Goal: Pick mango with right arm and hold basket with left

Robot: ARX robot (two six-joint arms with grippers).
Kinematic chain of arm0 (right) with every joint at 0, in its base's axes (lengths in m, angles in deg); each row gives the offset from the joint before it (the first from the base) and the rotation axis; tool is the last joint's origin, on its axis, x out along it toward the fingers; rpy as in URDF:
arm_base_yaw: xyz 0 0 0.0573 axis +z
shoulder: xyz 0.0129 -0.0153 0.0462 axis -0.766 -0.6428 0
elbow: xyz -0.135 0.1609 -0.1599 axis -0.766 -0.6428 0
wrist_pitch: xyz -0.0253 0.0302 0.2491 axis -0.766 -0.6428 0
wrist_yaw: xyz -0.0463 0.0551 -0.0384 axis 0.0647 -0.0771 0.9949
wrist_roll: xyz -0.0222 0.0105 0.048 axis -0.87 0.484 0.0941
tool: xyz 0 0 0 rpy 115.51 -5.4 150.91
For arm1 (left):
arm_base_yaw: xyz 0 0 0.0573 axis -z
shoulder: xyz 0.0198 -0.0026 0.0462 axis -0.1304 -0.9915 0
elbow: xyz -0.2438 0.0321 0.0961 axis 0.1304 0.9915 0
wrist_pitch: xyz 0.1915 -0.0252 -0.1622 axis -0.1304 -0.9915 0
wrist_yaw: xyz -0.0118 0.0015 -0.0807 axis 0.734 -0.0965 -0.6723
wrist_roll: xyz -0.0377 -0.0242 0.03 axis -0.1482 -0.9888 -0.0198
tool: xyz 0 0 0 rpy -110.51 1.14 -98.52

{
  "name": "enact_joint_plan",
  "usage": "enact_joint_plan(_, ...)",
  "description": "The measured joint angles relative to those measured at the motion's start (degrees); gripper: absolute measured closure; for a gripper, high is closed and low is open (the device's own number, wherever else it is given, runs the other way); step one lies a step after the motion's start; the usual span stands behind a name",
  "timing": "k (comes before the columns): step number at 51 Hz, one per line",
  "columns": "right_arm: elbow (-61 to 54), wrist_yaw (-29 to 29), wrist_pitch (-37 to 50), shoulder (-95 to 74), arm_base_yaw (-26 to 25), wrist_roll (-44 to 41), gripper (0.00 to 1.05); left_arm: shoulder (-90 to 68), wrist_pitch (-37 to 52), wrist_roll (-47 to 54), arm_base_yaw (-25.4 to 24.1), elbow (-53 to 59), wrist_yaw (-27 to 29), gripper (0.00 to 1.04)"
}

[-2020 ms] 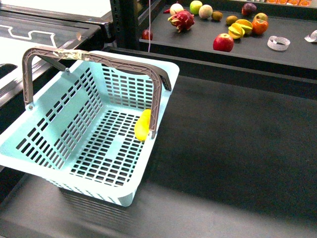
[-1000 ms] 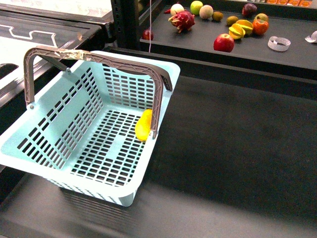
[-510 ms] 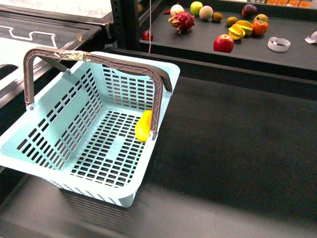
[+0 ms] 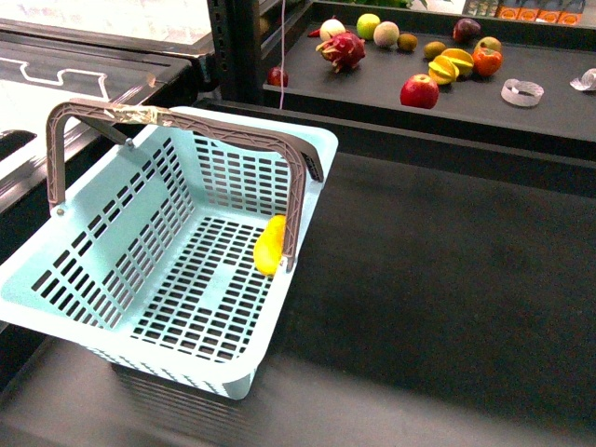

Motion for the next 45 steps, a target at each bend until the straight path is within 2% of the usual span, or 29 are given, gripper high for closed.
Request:
enact_joint_plan(16,0.00,0.00,0.00,0.00,0.00,0.00,0.08,5.51,-5.53,0.09,0.00,0.00,0.00,1.03)
enact_joint_plan(22,0.00,0.02,0.00,0.00,0.00,0.00,0.08,13.81,-15.02,0.15,0.00,0.00,0.00,1.03)
enact_joint_plan(45,0.00,0.00,0.00,0.00,0.00,0.00,0.08,15.10,-15.52,0.15,0.00,0.00,0.00,1.03)
